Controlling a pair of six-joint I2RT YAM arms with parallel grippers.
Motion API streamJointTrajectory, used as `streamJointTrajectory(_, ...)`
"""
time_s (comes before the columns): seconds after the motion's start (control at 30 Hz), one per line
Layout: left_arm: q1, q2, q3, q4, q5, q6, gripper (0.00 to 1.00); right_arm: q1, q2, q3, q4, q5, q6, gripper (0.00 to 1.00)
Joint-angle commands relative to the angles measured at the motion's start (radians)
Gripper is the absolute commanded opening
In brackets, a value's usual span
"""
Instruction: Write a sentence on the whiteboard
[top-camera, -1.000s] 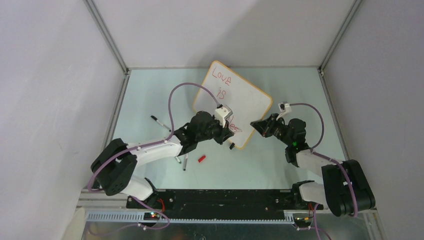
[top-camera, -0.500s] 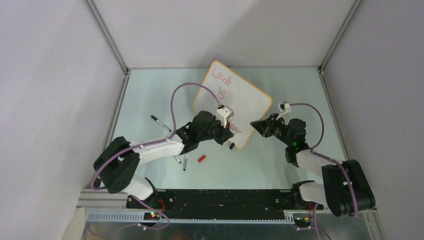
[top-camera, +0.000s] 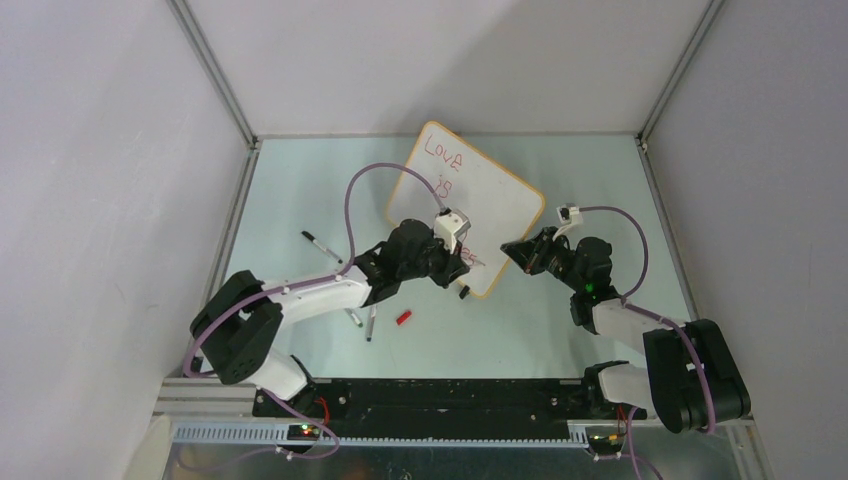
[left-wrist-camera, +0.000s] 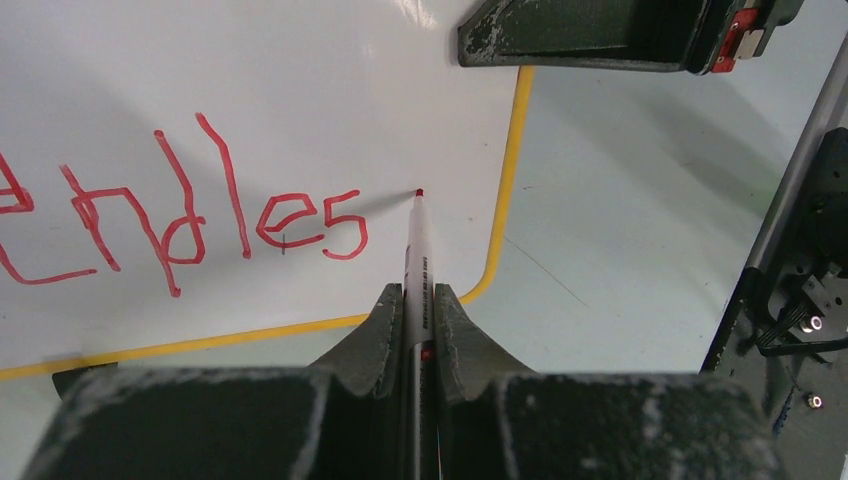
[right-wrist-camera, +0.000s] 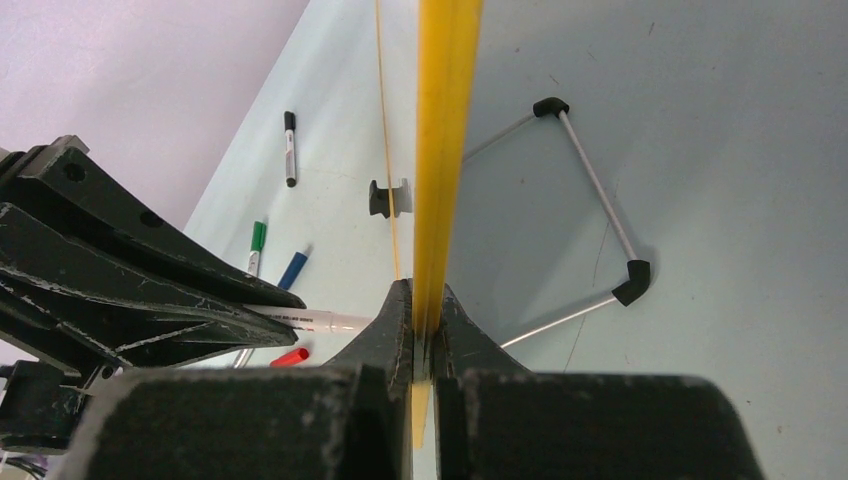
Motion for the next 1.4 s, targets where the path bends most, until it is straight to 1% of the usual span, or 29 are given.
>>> streamJointTrajectory(0.0,-0.006,0.004,0.050,0.012,-0.005,0.021,0.00,0.008,0.003,-0.002,0.013,-0.007,-0.038,0.00)
streamJointTrajectory(1.37,-0.005,-0.031,0.008,0.044,-0.129,-0.033,0.00,0.008,0.004,-0.001,0.010,-0.006,-0.039,0.00)
